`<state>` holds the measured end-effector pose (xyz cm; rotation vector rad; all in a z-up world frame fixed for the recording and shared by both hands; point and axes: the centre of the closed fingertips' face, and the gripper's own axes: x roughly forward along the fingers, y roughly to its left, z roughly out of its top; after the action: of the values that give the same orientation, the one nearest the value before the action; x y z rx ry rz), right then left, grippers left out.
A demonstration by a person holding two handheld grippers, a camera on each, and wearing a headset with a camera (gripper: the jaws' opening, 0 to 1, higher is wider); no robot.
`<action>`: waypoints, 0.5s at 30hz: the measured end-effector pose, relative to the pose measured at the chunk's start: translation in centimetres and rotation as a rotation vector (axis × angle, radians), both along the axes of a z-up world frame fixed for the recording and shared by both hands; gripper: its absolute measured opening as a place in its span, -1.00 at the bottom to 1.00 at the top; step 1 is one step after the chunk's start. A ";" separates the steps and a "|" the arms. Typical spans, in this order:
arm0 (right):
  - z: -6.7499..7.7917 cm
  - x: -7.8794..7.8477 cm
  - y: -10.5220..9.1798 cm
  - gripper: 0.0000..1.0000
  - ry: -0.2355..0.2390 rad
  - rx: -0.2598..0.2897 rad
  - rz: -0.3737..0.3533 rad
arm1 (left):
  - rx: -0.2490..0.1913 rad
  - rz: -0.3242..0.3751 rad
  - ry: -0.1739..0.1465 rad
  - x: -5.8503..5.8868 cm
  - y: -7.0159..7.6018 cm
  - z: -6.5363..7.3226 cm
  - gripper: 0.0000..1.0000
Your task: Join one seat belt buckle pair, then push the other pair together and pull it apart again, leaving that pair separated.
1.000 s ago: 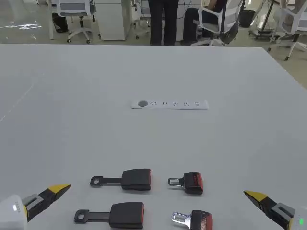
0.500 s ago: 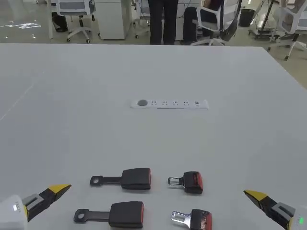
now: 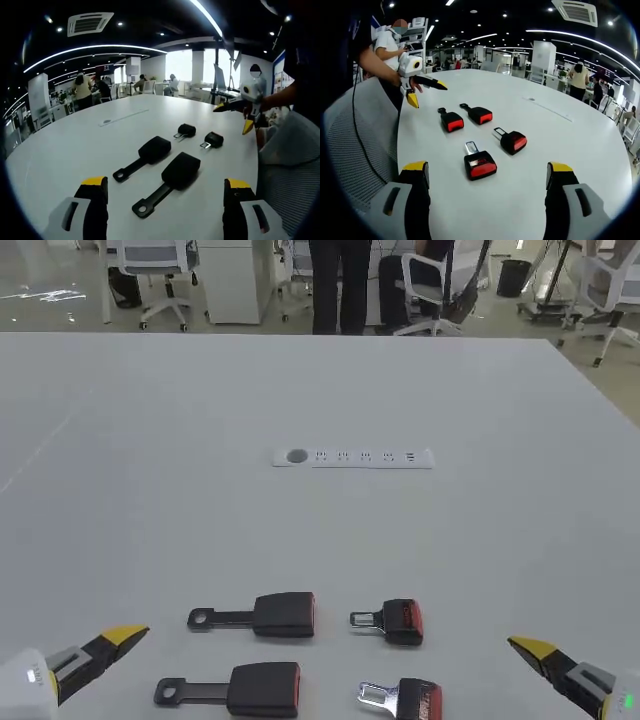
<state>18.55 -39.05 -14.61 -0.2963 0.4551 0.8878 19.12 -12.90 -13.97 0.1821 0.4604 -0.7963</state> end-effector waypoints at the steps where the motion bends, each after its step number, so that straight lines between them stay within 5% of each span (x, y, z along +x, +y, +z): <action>1: 0.0 0.0 0.0 0.95 0.000 0.000 0.001 | 0.001 0.000 0.001 0.0 0.0 0.0 0.95; 15: 0.0 0.1 0.0 0.95 -0.002 -0.005 0.004 | 0.001 -0.003 0.000 0.0 0.0 -0.1 0.95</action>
<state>18.62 -39.02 -14.64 -0.3023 0.4549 0.8901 19.08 -12.91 -14.11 0.1842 0.4605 -0.7991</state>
